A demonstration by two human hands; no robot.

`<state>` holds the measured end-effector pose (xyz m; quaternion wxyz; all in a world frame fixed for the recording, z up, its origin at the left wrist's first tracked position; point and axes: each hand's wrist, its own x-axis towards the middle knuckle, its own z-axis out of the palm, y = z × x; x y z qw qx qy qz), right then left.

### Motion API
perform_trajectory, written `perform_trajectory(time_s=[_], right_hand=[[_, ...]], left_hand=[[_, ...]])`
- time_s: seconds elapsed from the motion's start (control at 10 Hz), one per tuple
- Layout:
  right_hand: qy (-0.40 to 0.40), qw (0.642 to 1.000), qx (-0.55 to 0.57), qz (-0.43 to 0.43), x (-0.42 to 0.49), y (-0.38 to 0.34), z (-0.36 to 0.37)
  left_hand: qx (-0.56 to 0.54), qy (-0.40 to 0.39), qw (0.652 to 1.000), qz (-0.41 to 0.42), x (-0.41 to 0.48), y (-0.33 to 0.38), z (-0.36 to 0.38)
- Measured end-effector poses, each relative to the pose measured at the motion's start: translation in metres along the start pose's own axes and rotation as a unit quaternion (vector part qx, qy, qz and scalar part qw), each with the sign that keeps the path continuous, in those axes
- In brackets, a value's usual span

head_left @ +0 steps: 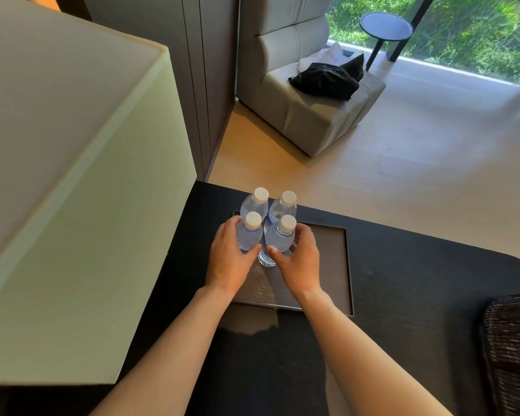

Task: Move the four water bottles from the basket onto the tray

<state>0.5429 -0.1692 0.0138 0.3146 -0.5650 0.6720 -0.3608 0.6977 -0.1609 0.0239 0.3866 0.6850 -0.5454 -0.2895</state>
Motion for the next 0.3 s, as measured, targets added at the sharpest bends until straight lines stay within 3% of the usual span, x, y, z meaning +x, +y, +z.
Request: perform_trajectory(time_s=[0.3], right_hand=[[-0.011, 1.0, 0.013, 0.001, -0.0101, -0.0047, -0.0039]], left_hand=[[-0.009, -0.004, 1.0, -0.01, -0.0076, 0.0079, -0.0081]])
